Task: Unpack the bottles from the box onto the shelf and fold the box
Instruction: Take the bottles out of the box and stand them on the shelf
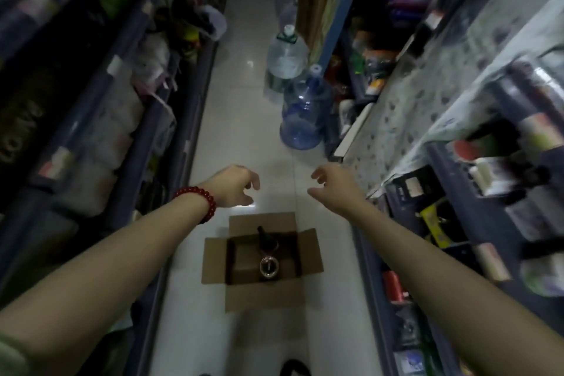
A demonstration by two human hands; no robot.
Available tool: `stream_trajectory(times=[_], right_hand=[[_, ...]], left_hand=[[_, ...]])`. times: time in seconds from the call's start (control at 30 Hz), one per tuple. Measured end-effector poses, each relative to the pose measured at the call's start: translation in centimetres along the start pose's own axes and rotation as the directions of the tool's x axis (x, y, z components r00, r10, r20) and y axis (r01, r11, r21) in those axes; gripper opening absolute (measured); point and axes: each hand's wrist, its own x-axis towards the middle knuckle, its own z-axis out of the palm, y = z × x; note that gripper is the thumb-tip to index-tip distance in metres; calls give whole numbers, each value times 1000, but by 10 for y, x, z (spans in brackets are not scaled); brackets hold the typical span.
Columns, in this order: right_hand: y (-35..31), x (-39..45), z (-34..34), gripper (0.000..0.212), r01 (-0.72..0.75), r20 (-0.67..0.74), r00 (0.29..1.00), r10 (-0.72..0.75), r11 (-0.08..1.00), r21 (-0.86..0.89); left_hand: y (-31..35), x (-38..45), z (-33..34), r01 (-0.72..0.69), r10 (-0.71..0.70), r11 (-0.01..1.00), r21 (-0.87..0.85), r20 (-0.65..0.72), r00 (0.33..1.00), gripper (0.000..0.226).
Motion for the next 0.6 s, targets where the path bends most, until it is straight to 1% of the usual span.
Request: stream_trajectory(times=[0.17,0.23,0.33,0.4,0.47,0.53,0.6], right_hand=[[65,32,117,37,-12,45,999,12,1000,7],[93,44,165,37,-17,63,998,16,999,28],[134,57,229,37,-36,61,998,34,998,46],[159,63,267,38,-42,48,998,40,998,44],[183,67,302,36,-34,28,999,33,999,42],[202,68,336,32,-38,13,999,37,995,96],[217,67,366,35,-53,-9,998,55,986,156]], left_hand=[[-53,42,121,23,-22,999,-29,34,999,36],[-71,60,167,26,-23,997,-71,35,999,37],[-92,87,230,19,-15,987,-157,27,1000,52],[-104,107,269,0,-1,981,-195,-1,1000,60],[-115,127,306,-31,22,971,-235,-40,999,62],[-124,147,340,-67,43,954,-292,-88,995,61],[-131,164,371,-75,21,920,-385,-143,990,57]])
